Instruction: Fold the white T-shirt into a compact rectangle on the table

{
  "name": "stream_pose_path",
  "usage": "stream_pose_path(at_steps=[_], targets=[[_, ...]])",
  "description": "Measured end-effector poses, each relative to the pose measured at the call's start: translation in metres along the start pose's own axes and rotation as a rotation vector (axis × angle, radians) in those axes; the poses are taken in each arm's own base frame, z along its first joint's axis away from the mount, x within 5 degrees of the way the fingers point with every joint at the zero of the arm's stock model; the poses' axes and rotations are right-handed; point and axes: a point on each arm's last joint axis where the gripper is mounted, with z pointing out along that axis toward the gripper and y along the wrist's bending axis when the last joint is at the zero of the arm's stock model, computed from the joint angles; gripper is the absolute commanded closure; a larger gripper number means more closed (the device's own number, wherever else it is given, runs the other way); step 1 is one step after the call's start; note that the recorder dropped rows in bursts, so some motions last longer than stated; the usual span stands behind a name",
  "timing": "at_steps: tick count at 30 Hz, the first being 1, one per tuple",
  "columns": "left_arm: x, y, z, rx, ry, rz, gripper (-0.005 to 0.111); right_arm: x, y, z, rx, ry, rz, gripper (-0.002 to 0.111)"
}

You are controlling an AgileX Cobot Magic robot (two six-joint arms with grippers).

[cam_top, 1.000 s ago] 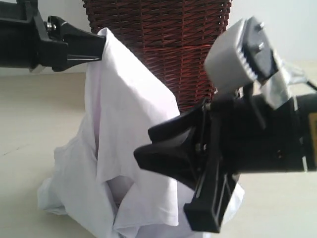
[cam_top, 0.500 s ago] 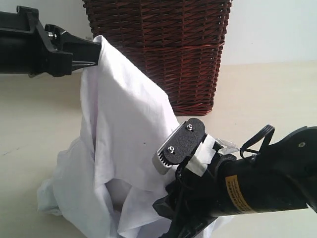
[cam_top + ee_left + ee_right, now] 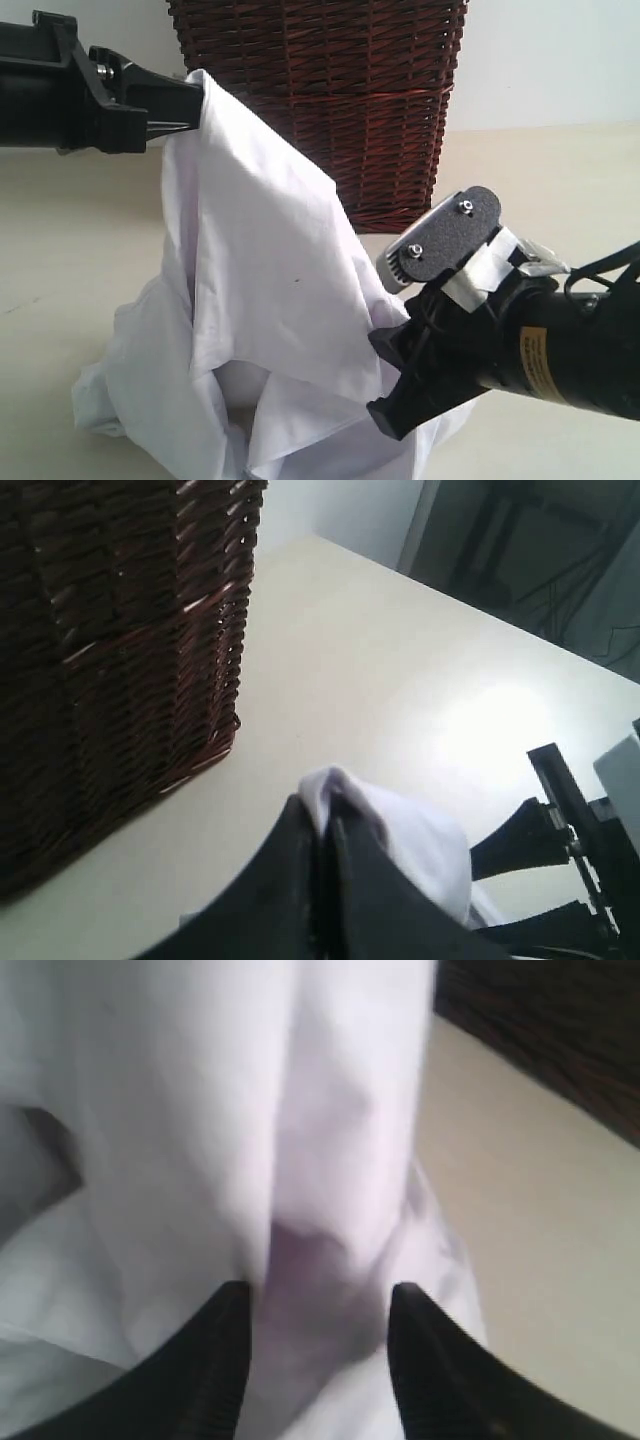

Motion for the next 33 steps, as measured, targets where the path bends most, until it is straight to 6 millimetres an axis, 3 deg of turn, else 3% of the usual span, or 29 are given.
stream_pose_path(at_steps=[5,10,15,17,21,23,27,33], targets=[[0.001,0.0,0.0,0.0,0.002,-0.001,0.107,0.007,0.0,0.0,0.003,0.021,0.02,0.057],[0.006,0.001,0.001,0.001,0.014,-0.013,0.107,0.004,0.013,0.001,-0.138,0.039,0.031,0.057],[0.008,0.001,0.002,0.007,0.022,-0.02,0.107,0.013,0.02,0.016,-0.189,0.12,0.056,0.058],[0.008,-0.001,0.002,0.028,0.025,-0.024,0.107,0.019,0.017,0.024,-0.149,0.152,0.055,0.068],[0.009,-0.005,0.002,0.071,0.033,-0.031,0.107,0.023,0.015,0.035,-0.109,0.188,0.059,0.103],[0.009,-0.006,0.002,0.075,0.034,-0.035,0.107,0.021,0.016,0.035,-0.125,0.184,0.045,0.108],[0.013,0.002,0.003,-0.007,0.034,-0.044,0.107,0.012,0.018,0.025,-0.161,0.132,-0.004,0.108],[0.029,0.028,0.001,-0.289,0.037,-0.068,0.107,-0.023,0.001,-0.02,-0.028,-0.117,-0.096,0.108]])
